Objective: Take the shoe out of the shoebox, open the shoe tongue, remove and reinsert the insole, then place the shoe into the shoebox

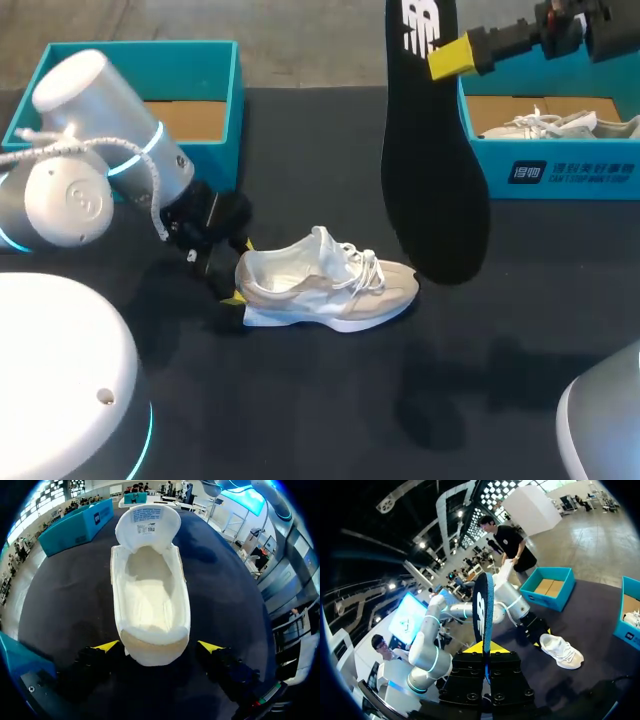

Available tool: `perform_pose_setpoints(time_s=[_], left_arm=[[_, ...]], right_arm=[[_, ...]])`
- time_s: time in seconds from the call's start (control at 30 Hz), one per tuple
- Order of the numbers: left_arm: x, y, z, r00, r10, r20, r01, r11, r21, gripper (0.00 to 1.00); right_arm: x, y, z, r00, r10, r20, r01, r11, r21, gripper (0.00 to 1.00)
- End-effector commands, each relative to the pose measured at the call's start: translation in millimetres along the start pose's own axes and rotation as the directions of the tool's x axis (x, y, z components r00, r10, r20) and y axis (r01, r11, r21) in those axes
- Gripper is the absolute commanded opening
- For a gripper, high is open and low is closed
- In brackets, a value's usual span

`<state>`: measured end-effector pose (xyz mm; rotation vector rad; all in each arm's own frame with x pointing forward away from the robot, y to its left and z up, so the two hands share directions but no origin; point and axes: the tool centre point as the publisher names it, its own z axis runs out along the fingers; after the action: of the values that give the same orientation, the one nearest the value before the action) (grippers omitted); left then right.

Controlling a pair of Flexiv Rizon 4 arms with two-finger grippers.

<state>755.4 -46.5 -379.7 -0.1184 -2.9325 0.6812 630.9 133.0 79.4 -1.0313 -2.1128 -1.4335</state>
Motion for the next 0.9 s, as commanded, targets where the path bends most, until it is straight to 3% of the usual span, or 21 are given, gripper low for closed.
perform_pose_setpoints(time_s=[0.03,0.33,0.9], left_arm=[[-2.2,-2.9,-9.4,1.000,-0.007,-0.014,0.006,0.995,-0.098,1.00],[4.3,-13.7,-25.5,0.998,0.001,0.058,0.013,0.973,-0.230,1.00],[8.2,-24.2,-33.5,0.997,-0.018,0.081,0.039,0.961,-0.275,1.00]], right_arm=[[0.3,2.2,1.9,1.000,0.002,0.001,-0.002,1.000,0.004,0.00],[0.3,2.2,1.9,1.000,0.002,0.001,-0.002,1.000,0.004,0.00],[0.3,2.2,1.9,1.000,0.002,0.001,-0.002,1.000,0.004,0.00]])
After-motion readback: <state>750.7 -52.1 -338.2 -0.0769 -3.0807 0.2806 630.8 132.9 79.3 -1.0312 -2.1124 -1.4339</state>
